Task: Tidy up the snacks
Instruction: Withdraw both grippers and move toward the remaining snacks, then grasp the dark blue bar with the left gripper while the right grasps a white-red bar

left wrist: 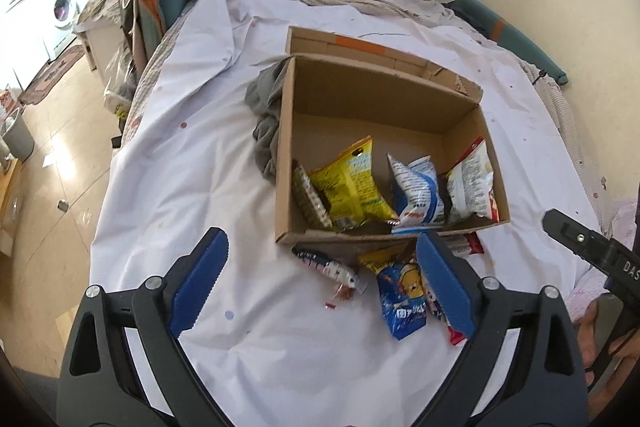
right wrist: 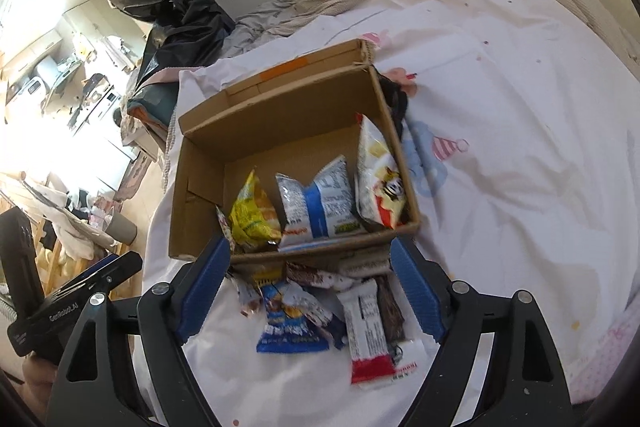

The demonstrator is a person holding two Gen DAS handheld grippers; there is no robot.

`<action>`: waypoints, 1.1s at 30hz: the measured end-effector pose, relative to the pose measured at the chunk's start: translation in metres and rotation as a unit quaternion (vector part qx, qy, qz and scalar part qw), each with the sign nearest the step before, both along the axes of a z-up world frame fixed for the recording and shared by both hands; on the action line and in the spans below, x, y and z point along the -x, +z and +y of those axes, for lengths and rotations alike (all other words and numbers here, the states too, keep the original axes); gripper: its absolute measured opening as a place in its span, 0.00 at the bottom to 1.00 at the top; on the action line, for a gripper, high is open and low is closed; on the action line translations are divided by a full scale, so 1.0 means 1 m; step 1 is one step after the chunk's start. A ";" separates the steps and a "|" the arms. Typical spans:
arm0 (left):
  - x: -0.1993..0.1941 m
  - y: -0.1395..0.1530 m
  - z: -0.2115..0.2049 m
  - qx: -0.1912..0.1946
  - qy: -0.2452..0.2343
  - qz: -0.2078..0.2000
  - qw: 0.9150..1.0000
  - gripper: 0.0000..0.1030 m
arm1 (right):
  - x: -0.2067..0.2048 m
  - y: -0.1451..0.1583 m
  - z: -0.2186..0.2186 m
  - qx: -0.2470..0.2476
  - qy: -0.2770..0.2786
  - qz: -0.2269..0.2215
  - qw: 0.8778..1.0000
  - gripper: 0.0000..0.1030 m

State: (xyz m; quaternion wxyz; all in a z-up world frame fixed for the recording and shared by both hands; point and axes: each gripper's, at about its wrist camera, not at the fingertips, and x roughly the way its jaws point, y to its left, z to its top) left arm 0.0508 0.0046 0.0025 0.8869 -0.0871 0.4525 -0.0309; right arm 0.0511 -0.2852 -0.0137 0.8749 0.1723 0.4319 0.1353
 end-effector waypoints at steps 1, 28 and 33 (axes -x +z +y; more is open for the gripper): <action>0.001 -0.001 0.000 0.000 0.002 0.003 1.000 0.91 | 0.003 -0.002 -0.003 0.001 -0.003 0.003 1.000 0.83; -0.037 -0.107 -0.026 0.073 0.035 0.148 0.986 0.55 | -0.007 -0.045 -0.030 -0.040 -0.036 0.092 0.994 0.84; -0.044 -0.118 -0.026 0.054 0.044 0.152 0.986 0.43 | -0.009 -0.049 -0.036 -0.047 -0.046 0.099 0.993 0.84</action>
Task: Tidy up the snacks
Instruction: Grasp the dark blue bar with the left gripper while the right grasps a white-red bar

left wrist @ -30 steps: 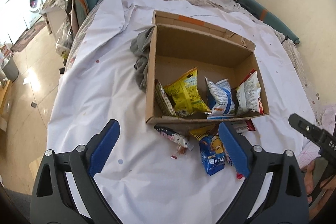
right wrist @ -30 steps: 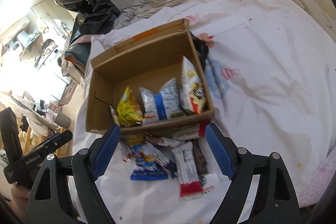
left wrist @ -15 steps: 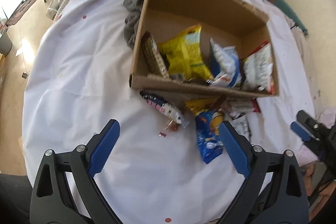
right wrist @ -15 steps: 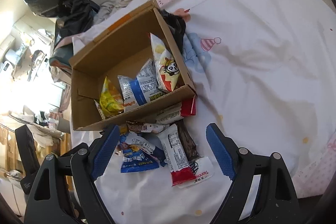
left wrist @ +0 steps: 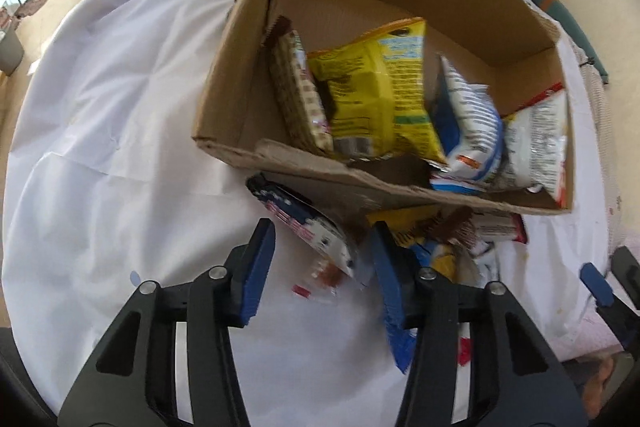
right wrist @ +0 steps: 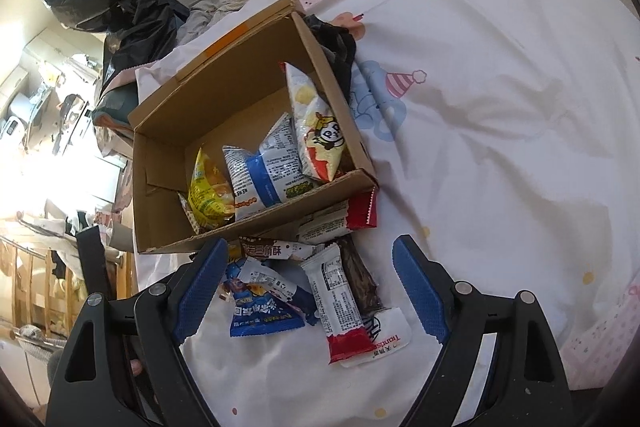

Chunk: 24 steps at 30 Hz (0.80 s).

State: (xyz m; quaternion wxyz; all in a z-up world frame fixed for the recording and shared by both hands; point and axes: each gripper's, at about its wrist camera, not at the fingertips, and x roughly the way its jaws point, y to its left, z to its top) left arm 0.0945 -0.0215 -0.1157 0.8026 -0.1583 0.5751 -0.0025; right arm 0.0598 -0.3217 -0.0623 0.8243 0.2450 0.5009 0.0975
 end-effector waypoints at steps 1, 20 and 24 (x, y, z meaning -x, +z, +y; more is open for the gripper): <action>-0.001 -0.002 0.001 -0.001 -0.001 0.002 1.000 0.40 | 0.000 -0.001 -0.001 -0.001 -0.002 0.002 1.000 0.84; 0.060 0.031 0.003 -0.012 -0.051 0.038 0.998 0.11 | 0.001 -0.029 0.006 -0.020 0.016 0.079 0.997 0.69; 0.075 0.046 0.011 0.000 -0.050 0.032 0.998 0.10 | -0.003 -0.047 0.029 0.012 0.061 0.117 0.991 0.53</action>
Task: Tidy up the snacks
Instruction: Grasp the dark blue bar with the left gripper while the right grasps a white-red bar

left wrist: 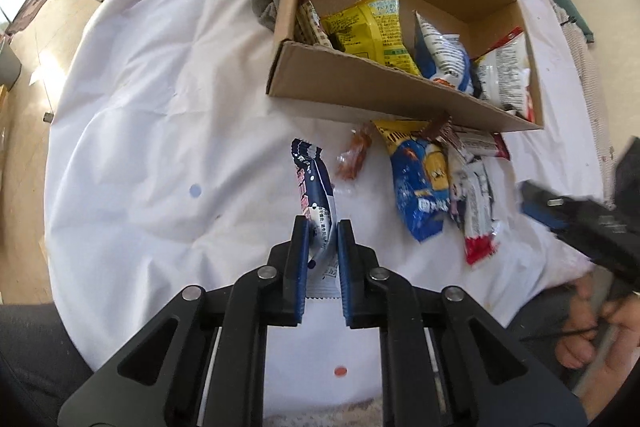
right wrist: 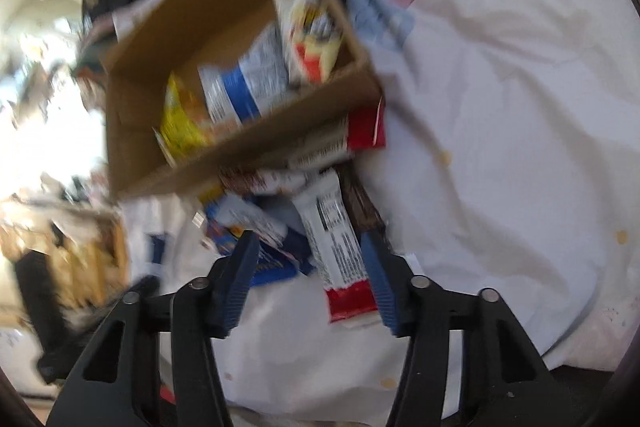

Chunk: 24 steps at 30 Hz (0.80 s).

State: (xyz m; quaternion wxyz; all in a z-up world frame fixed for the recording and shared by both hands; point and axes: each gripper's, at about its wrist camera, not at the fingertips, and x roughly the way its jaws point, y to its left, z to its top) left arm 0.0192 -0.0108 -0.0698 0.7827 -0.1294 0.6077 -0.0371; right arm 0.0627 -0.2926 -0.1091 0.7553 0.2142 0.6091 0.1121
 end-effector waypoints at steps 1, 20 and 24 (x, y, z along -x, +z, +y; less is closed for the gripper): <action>0.003 0.004 0.004 -0.001 0.001 -0.004 1.000 0.10 | -0.001 -0.006 0.009 0.023 0.015 0.009 1.000 0.53; 0.001 0.009 0.000 -0.039 -0.002 -0.050 0.998 0.10 | 0.016 -0.007 0.052 0.148 0.107 -0.009 0.983 0.00; 0.002 0.007 0.002 -0.031 0.003 -0.044 0.999 0.11 | 0.020 -0.005 0.045 0.132 0.104 -0.006 0.986 0.00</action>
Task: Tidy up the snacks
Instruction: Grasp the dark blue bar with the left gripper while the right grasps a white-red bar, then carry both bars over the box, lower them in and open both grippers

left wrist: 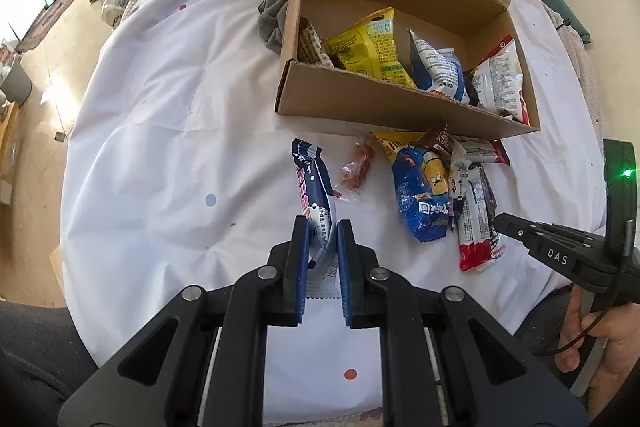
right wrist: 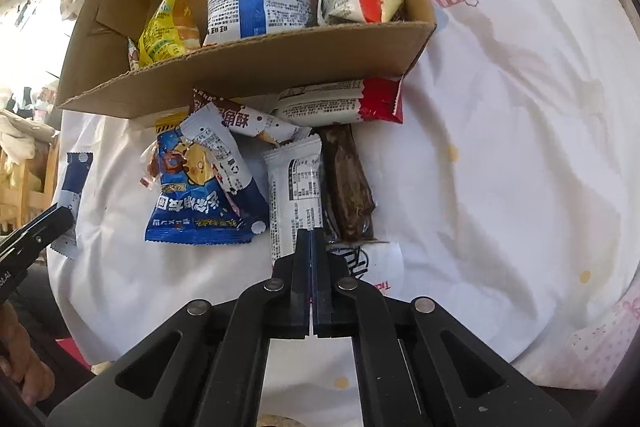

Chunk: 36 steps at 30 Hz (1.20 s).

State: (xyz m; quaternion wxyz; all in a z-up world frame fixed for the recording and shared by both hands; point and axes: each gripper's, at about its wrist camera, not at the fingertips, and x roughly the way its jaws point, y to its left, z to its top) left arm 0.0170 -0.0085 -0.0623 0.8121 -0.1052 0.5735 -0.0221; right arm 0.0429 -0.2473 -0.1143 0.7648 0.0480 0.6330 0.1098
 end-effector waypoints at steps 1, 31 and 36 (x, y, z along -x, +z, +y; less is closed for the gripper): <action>0.000 0.000 0.000 0.000 0.002 0.000 1.000 0.11 | 0.001 -0.001 0.000 -0.013 -0.002 0.003 1.000 0.00; 0.007 0.005 0.007 -0.006 0.013 -0.017 1.000 0.11 | 0.039 0.042 -0.011 -0.046 0.004 -0.054 0.997 0.32; 0.014 0.029 0.011 -0.018 0.020 -0.071 0.997 0.11 | 0.044 0.080 -0.016 -0.135 -0.013 -0.135 0.982 0.32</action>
